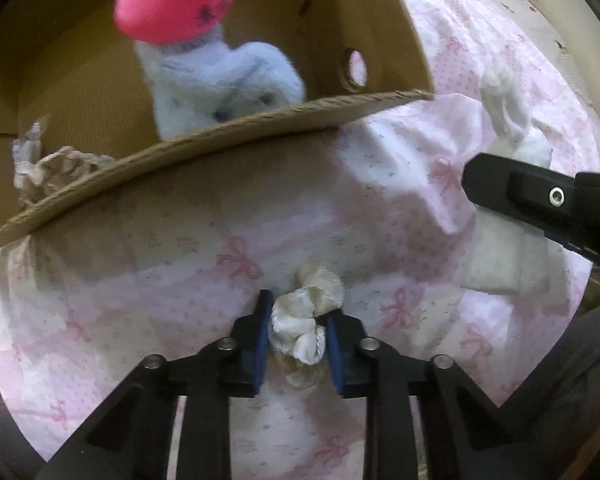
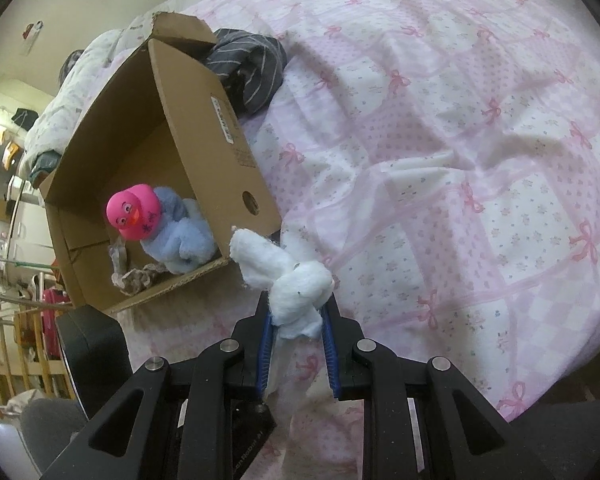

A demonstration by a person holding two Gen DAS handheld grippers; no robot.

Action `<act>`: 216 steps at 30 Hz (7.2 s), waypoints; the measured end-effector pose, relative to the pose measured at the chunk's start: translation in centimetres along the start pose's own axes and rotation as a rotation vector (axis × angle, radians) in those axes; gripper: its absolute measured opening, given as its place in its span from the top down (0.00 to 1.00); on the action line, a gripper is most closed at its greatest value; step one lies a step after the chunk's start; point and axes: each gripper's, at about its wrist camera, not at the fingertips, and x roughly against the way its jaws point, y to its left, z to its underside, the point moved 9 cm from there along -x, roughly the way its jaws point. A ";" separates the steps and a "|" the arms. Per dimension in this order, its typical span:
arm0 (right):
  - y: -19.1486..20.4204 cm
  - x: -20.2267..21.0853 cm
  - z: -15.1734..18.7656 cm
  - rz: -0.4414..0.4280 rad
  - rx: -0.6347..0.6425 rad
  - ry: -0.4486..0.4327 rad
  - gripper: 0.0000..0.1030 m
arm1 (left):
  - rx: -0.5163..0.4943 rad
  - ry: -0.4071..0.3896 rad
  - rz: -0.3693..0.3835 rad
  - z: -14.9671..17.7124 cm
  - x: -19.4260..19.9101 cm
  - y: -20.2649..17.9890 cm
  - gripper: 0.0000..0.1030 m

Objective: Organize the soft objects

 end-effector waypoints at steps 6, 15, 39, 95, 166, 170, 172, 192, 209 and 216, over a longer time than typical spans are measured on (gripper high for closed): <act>0.2 -0.4 0.2 0.010 0.021 0.013 0.76 | 0.042 -0.023 -0.009 0.2 1.5 2.7 0.87; 1.8 -1.4 1.3 0.028 0.105 0.053 0.76 | 0.132 -0.072 -0.033 1.0 4.3 8.4 0.87; 14.0 0.7 5.2 -0.219 0.483 0.009 0.76 | 0.294 -0.271 -0.031 0.8 13.8 17.4 0.87; 15.7 -2.4 -6.3 -0.206 0.350 -0.149 0.76 | 0.178 -0.416 -0.083 -10.5 10.4 18.9 0.86; 14.7 10.5 -0.7 -0.072 0.425 -0.494 0.00 | 0.184 -0.766 -0.091 0.6 25.5 18.5 0.00; 14.3 10.5 0.6 -0.043 0.426 -0.518 0.00 | 0.191 -0.800 -0.103 2.1 25.3 18.4 0.00; 13.9 10.3 1.2 -0.046 0.418 -0.527 0.00 | 0.195 -0.801 -0.133 2.3 24.7 18.7 0.00; 12.7 9.3 1.0 0.058 0.419 -0.591 0.00 | 0.220 -0.742 -0.117 1.7 21.8 19.3 0.00; 12.5 8.5 1.0 0.067 0.413 -0.567 0.00 | 0.201 -0.735 -0.104 1.7 21.6 18.7 0.00; 12.5 8.5 1.2 0.068 0.413 -0.567 0.00 | 0.206 -0.733 -0.099 1.7 21.6 18.9 0.00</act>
